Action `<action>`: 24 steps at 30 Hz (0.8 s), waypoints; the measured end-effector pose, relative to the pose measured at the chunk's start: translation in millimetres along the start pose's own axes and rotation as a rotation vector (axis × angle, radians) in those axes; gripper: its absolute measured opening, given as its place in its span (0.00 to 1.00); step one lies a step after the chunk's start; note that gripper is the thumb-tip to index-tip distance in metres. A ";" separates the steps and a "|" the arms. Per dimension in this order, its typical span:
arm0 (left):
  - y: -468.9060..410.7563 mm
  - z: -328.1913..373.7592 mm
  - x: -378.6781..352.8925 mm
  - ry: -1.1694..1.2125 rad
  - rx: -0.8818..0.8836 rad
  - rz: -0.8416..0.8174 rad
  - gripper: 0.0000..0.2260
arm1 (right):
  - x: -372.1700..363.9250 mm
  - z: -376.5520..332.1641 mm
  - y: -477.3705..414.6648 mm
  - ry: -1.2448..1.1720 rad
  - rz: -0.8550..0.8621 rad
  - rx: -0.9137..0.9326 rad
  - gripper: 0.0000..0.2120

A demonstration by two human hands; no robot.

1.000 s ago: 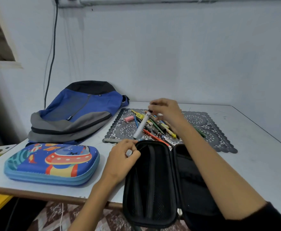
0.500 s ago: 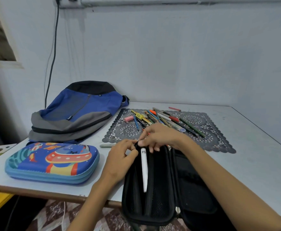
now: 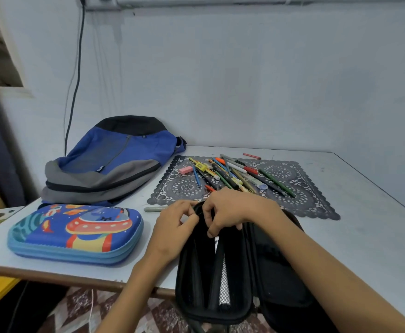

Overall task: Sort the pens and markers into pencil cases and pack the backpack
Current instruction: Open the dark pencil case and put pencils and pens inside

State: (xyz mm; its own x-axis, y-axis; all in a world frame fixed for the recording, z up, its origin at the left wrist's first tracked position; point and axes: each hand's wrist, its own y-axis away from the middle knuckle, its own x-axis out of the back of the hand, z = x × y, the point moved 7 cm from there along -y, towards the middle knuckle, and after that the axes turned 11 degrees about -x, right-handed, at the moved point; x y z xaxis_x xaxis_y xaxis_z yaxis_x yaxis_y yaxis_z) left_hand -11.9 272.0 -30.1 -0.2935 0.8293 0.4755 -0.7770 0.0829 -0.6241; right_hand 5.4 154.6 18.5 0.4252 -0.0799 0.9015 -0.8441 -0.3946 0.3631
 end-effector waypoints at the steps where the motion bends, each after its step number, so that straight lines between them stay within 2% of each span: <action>1: 0.2 0.2 0.3 0.002 -0.002 0.002 0.08 | -1.0 -1.9 0.8 0.020 0.009 -0.016 0.13; 7: 0.8 1.0 -0.8 0.030 0.005 -0.002 0.07 | 0.8 -1.6 3.8 0.018 0.061 -0.102 0.10; 9: 0.1 2.5 -1.6 0.055 0.002 -0.032 0.08 | 2.4 -0.8 3.4 -0.045 0.067 -0.106 0.11; 12: -0.7 8.6 -6.4 0.006 -0.078 -0.135 0.09 | 3.7 1.9 2.3 -0.202 0.041 -0.070 0.06; 16: 0.9 10.7 -17.1 -0.006 -0.113 -0.291 0.09 | 8.0 12.8 0.5 -0.416 0.061 -0.027 0.11; 20: 0.6 13.5 -18.3 -0.029 -0.140 -0.305 0.15 | 9.4 14.2 1.2 -0.519 0.089 -0.005 0.11; 24: -1.9 12.6 -18.4 -0.024 -0.119 -0.304 0.13 | 10.3 14.1 1.1 -0.594 0.115 -0.004 0.11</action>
State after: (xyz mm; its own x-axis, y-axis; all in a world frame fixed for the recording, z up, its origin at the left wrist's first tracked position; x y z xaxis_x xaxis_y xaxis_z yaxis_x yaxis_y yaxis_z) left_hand -12.0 249.7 -29.8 -0.0718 0.7435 0.6648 -0.7609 0.3901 -0.5185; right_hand 13.5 140.4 24.8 0.4402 -0.6196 0.6498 -0.8960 -0.3501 0.2731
